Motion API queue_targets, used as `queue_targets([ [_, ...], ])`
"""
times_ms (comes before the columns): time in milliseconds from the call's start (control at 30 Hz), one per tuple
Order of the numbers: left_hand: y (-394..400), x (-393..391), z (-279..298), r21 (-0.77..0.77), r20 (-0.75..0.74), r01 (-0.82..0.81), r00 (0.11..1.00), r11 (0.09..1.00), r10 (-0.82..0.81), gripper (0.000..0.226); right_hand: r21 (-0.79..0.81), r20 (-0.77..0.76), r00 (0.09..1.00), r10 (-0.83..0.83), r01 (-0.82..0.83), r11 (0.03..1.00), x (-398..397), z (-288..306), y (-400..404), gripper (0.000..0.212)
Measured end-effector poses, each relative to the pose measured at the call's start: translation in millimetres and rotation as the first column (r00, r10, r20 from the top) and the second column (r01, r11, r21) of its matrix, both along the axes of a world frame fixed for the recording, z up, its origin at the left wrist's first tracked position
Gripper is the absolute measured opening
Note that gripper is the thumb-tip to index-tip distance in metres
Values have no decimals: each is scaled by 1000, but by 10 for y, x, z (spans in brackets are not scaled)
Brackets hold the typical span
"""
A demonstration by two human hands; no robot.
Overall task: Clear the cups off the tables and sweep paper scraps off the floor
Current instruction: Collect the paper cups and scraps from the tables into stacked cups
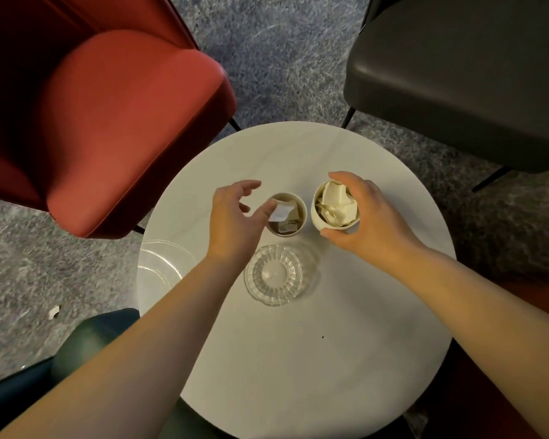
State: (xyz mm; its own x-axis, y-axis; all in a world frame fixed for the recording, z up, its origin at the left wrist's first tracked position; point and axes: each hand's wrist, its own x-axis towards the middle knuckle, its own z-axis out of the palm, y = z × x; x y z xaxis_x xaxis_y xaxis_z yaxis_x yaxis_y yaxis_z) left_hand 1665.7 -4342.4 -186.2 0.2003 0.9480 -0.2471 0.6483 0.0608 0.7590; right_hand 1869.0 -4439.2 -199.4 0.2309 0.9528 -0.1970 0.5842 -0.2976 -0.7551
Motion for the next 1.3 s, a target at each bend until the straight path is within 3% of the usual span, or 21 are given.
queue_targets([
  [167, -24, -36, -115, 35, -148, 296, 946, 954, -288, 90, -3, -6, 1000, -19, 18, 1000, 3, 0, -87, 87],
  [333, -59, 100, -237, -2, -221, 472, 860, 882, -460, 101, -24, 37, 999, -11, 12, 1000, 12, 4, -218, 91],
  [633, -207, 34, -235, 23, -232, 356, 911, 934, -342, 88, -34, 53, 997, -48, 50, 998, 40, 26, -295, 86],
  [933, -483, -6, 310, 113, -204, 210, 961, 971, -184, 87, -69, 21, 1000, -5, 6, 998, 212, 273, -520, 83],
  [1300, -1026, -208, 905, 10, -373, 180, 914, 984, -163, 84, -4, 35, 999, 33, -32, 999, 304, 918, -801, 90],
])
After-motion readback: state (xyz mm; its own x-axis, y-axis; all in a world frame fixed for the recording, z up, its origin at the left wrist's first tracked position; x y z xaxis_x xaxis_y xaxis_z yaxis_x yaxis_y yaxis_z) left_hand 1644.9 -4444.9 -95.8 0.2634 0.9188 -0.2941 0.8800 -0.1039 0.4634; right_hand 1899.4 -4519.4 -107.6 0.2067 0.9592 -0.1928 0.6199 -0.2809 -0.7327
